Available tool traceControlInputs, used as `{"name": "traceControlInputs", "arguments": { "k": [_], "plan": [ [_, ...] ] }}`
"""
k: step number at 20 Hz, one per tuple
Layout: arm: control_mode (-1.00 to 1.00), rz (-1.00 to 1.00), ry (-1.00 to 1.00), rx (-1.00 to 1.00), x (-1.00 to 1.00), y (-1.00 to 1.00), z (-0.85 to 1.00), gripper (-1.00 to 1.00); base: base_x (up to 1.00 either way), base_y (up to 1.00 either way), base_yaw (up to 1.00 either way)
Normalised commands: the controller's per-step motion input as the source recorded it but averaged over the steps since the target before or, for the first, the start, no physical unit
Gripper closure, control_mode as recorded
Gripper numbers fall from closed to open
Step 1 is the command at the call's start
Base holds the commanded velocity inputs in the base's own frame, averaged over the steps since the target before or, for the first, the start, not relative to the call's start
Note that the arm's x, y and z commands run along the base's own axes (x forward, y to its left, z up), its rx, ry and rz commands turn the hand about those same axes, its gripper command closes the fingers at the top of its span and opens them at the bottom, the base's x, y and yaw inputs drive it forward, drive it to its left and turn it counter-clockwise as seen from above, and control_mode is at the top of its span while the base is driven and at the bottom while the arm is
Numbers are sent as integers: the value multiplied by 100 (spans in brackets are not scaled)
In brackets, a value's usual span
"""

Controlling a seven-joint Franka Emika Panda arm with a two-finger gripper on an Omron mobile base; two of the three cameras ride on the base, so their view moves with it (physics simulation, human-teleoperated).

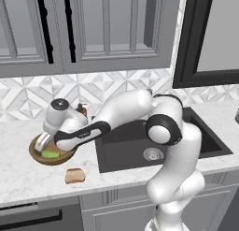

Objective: Pick the lemon wedge from the sink and place it in the bowl. Then pick the bowl and place it in the microwave. Then close the microwave door and press the start button.

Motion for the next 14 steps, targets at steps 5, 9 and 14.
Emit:
{"name": "traceControlInputs", "arguments": {
  "k": [5,9,14],
  "plan": [
    [-100,7,-3,7,-53,0,16,-100,0,0,0],
    [-100,15,8,-6,-61,0,-39,-100,0,0,0],
    [-100,7,0,-11,-11,-21,-5,-100,0,0,0]
  ]
}}
